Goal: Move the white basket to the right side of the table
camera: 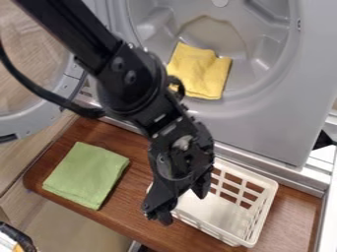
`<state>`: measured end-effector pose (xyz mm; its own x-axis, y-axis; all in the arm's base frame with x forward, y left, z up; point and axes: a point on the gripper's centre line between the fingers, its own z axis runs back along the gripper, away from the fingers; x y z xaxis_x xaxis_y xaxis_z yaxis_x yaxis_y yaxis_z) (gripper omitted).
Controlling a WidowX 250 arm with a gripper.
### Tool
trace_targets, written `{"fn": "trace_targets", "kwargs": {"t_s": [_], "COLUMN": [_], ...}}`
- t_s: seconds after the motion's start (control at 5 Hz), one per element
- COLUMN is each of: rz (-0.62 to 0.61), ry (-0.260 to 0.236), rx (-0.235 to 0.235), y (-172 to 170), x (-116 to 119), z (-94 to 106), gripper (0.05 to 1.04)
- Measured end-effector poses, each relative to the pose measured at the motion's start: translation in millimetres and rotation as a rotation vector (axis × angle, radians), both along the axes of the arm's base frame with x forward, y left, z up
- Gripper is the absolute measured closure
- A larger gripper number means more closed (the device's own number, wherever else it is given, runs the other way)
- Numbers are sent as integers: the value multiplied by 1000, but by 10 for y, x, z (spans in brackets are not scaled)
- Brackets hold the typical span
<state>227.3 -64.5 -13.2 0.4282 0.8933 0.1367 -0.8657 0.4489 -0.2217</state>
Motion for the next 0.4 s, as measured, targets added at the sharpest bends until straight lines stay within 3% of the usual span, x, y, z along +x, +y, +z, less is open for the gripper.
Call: {"fn": "trace_targets", "kwargs": {"t_s": [0.2,0.4], "rz": [26,26], "ry": [2,35], "rx": [-45,-56], "y": [43,35], "x": [-50,-82], "z": [-155,-233], "gripper": [84,139]}}
